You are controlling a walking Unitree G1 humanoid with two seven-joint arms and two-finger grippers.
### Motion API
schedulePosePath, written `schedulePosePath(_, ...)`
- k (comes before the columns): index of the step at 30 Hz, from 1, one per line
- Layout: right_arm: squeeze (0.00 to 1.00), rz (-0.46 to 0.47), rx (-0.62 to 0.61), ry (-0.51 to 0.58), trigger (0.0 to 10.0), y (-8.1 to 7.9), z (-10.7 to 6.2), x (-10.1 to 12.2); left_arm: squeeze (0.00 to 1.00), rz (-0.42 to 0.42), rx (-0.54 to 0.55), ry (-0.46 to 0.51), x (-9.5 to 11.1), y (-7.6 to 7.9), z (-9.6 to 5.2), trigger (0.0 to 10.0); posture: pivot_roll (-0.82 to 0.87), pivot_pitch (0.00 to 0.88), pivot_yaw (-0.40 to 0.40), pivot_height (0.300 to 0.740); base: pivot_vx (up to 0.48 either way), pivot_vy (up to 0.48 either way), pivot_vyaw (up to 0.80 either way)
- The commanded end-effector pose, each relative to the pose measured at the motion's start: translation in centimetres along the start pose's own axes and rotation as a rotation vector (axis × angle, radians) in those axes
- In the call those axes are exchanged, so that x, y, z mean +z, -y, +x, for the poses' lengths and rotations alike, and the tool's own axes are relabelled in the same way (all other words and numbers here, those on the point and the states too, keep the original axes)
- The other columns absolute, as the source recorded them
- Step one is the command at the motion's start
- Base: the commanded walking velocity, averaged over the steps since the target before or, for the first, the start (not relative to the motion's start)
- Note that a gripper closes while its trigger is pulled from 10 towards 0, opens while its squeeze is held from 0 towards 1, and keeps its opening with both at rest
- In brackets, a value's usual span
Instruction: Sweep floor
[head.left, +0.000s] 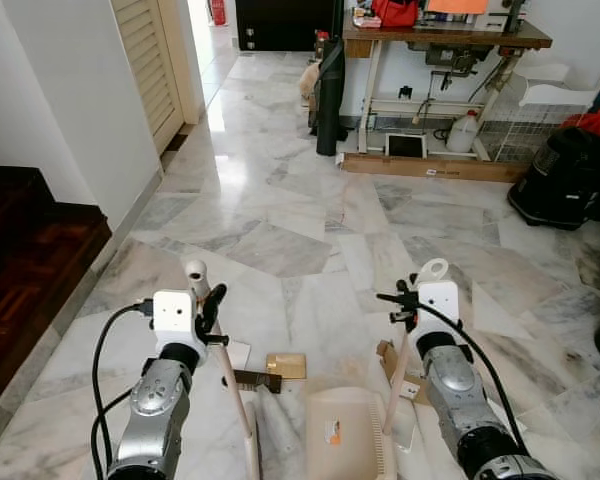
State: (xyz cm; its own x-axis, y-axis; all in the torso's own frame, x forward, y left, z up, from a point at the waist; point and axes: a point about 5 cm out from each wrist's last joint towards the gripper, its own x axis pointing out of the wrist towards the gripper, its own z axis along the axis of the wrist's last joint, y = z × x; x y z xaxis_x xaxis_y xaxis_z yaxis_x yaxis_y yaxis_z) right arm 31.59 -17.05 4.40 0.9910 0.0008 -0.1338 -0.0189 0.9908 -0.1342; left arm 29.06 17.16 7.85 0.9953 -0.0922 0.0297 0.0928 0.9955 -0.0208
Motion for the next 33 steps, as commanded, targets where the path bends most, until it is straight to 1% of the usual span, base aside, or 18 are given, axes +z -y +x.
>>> schedulePosePath(1,0.00,-0.003,0.000,0.014,10.0,-0.2,0.0,0.1,0.00,0.025,-0.019,0.033,0.8,0.1,0.2,10.0,0.11,0.000,0.009,0.740,0.000,0.000,0.00)
schedulePosePath(5,0.00,-0.001,0.000,-0.001,10.0,-0.5,-0.2,-0.3,0.00,0.028,-0.023,0.032,0.9,0.1,0.2,10.0,0.11,0.000,0.012,0.740,0.000,0.000,0.00)
schedulePosePath(11,0.00,-0.001,-0.006,-0.055,10.0,-1.0,-0.7,-1.5,0.00,0.027,-0.054,0.014,0.8,0.3,0.1,10.0,0.12,0.000,0.016,0.740,0.000,0.000,0.00)
schedulePosePath(18,0.00,0.000,-0.009,-0.066,10.0,-1.2,-0.8,-1.8,0.00,0.015,-0.078,0.000,0.7,0.3,-0.1,10.0,0.13,0.000,0.018,0.740,0.000,0.000,0.00)
schedulePosePath(25,0.00,-0.009,-0.022,-0.071,10.0,-1.1,-0.8,-1.8,0.00,-0.024,-0.129,-0.015,0.7,0.8,0.0,10.0,0.13,0.000,0.016,0.740,0.000,0.000,0.00)
schedulePosePath(29,0.00,-0.021,-0.079,-0.050,10.0,-0.6,-0.6,-1.4,0.00,-0.041,-0.170,-0.043,0.6,0.9,0.0,10.0,0.13,0.000,0.016,0.740,0.000,0.000,0.00)
schedulePosePath(33,0.00,-0.022,-0.109,-0.032,10.0,-0.4,-0.4,-1.0,0.00,-0.053,-0.195,-0.063,0.5,0.8,0.0,10.0,0.13,0.000,0.018,0.740,0.000,0.000,0.00)
